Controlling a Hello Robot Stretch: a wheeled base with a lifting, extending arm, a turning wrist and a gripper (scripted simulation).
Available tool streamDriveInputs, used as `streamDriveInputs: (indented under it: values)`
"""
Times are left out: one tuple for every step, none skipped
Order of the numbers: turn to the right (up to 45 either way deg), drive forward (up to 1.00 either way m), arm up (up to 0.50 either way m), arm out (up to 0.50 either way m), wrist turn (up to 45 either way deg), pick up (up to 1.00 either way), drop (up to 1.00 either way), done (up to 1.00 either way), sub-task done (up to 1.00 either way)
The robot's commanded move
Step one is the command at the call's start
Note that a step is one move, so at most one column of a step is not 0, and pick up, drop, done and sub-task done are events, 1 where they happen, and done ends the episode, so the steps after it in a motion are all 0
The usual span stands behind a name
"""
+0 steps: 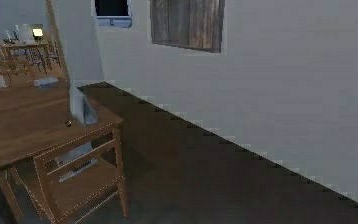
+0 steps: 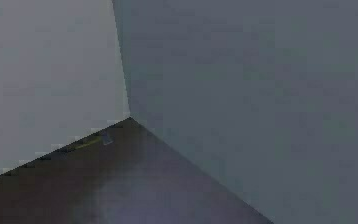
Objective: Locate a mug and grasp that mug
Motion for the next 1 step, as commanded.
streamDriveInputs:
  values:
    - [3.0, 0.00, 0.00, 0.00, 0.0, 0.00, 0.00, 0.00, 0.00]
